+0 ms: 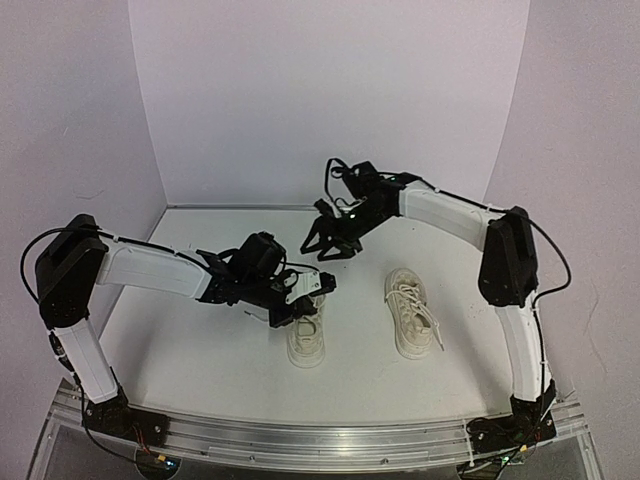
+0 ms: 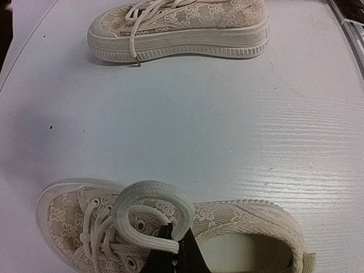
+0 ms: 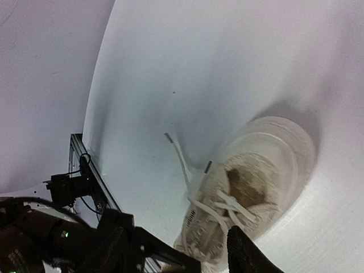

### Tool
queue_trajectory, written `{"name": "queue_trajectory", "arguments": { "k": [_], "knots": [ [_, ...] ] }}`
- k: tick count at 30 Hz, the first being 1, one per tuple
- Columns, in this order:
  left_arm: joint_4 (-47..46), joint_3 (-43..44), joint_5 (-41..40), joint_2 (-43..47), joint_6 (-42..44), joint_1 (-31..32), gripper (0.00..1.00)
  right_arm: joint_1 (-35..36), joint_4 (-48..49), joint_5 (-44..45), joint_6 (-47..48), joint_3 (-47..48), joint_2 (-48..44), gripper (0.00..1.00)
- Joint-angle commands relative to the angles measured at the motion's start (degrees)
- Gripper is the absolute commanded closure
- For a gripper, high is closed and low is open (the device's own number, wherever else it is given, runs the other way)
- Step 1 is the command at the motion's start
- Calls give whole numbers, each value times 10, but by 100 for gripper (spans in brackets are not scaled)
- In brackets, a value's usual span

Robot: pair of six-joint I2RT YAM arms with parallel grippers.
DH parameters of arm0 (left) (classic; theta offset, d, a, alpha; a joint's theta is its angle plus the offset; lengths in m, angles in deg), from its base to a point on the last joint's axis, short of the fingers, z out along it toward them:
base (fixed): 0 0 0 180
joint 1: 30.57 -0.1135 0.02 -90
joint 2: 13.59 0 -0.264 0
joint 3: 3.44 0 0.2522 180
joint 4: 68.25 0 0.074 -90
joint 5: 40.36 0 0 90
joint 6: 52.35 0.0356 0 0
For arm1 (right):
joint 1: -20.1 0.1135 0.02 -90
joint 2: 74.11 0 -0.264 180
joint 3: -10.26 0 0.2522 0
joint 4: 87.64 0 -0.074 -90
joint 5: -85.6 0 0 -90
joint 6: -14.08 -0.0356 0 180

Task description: Tie the shoes

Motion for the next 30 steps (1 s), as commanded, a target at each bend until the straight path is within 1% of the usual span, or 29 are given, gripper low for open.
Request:
{"name": "queue_trajectory", "arguments": {
  "k": [1, 3, 6, 9, 11, 15, 21, 27, 30],
  "knots": [
    [-20, -2, 3, 22, -30, -2, 100, -18, 31, -22, -5, -84, -116, 44],
    [-36, -2, 1, 21, -38, -5, 100, -18, 58, -39, -16, -145, -145, 44],
    [-44, 0, -2, 19, -46, -7, 100, -13, 125, -67, -54, -256, -183, 43],
    [-49, 3, -3, 16, -55, -9, 100, 2, 160, -75, -70, -312, -203, 44],
    [-50, 7, -3, 14, -57, -10, 100, 13, 186, -80, -85, -336, -209, 47],
    [-50, 13, -1, 8, -62, -10, 100, 27, 231, -83, -110, -355, -206, 51],
    [-54, 13, -2, 8, -67, -10, 100, 37, 241, -69, -114, -360, -180, 54],
    [-57, 13, -1, 9, -69, -10, 100, 44, 258, -60, -124, -359, -163, 65],
    [-59, 13, -2, 9, -72, -10, 100, 47, 263, -60, -126, -359, -158, 68]
  ]
}}
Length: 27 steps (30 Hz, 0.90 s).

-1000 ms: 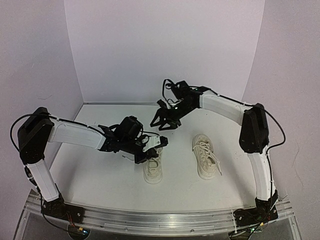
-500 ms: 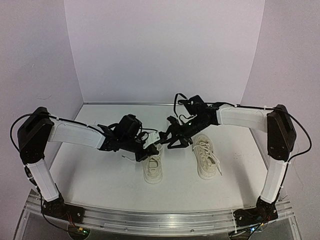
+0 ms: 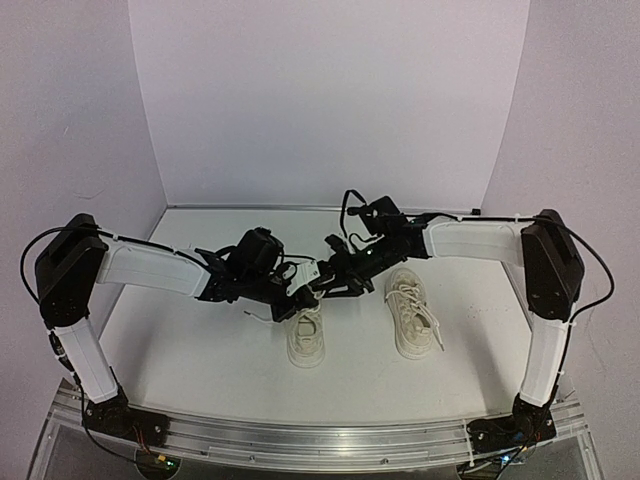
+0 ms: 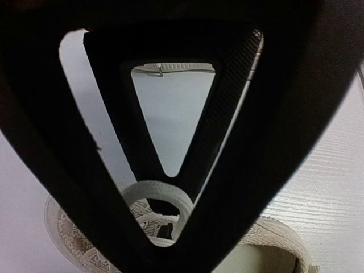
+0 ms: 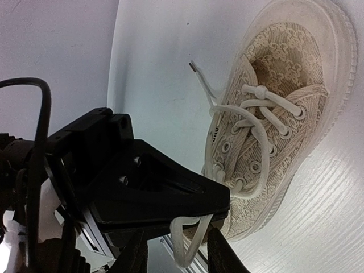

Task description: Tie the shoes

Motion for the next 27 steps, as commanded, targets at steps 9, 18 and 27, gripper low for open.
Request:
{"name": "queue_trajectory", "arguments": {
  "k": [9, 18, 27],
  "knots": [
    [-35, 15, 4, 4, -16, -1, 100, 15, 38, 13, -11, -16, 16, 74],
    [-39, 15, 10, 4, -17, -1, 100, 14, 40, 24, -13, -18, 25, 78],
    [-18, 23, 8, 14, -17, -2, 83, 15, 40, 20, -10, -7, 28, 100]
  ]
}}
